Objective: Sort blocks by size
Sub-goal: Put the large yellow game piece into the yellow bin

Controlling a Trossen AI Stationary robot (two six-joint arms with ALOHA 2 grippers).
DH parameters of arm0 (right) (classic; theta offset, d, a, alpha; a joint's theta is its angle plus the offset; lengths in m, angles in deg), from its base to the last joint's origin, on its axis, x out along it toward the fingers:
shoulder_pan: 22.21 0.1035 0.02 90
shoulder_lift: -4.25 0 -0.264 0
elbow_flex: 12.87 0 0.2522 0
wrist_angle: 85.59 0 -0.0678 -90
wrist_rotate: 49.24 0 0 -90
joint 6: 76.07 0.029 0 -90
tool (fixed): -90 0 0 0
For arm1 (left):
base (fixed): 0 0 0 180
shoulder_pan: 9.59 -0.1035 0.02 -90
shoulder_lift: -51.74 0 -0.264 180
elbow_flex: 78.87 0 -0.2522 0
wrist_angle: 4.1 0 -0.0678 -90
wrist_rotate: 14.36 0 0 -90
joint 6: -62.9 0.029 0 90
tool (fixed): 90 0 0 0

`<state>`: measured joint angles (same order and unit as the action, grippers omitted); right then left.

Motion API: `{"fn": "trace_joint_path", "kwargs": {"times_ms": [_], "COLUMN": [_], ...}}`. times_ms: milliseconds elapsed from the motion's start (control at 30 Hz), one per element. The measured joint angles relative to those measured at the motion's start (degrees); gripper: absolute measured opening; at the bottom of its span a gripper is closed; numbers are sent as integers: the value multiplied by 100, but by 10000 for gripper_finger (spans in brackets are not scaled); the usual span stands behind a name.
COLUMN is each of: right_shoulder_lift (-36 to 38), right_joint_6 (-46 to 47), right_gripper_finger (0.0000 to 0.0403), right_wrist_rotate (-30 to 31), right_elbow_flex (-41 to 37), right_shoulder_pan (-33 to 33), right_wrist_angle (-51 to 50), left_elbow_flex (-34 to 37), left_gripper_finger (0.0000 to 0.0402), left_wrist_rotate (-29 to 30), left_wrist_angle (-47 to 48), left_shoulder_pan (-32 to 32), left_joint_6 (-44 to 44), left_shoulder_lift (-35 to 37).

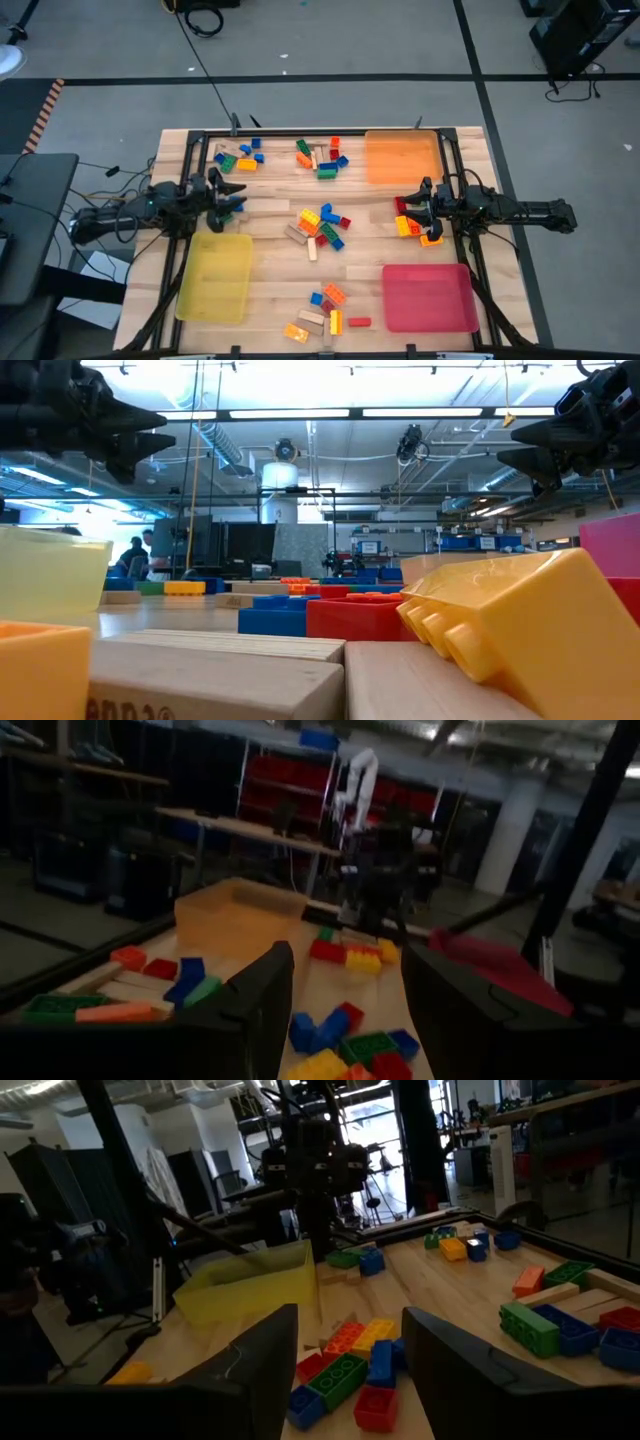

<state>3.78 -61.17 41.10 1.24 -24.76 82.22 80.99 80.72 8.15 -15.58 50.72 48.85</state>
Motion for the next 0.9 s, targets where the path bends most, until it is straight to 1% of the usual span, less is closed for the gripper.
{"fn": "trace_joint_path", "kwargs": {"times_ms": [67,167,300,400,533,733,900], "right_shoulder_lift": [0,0,1,1,0,2,0], "right_joint_6": [-2,-1,0,0,0,0,-1], "right_gripper_finger": [195,195,195,195,195,195,195], "right_wrist_rotate": [-1,0,-1,-1,0,-2,-1], "right_elbow_flex": [-2,0,0,-2,-1,-2,-2], "right_shoulder_pan": [0,1,0,0,1,2,1], "right_wrist_angle": [4,5,4,6,4,6,4], "left_elbow_flex": [-134,-278,-433,-551,-678,-774,-854], "left_gripper_finger": [195,195,195,195,195,195,195], "left_wrist_rotate": [-6,-205,-577,-714,-722,-699,-634], "left_wrist_angle": [260,547,624,623,564,441,447], "left_shoulder_pan": [-1,-1,1,-1,-1,-1,15], "left_joint_6": [6,8,12,10,12,60,685], "left_shoulder_lift": [-141,-419,-924,-1336,-1793,-2176,-2444]}}
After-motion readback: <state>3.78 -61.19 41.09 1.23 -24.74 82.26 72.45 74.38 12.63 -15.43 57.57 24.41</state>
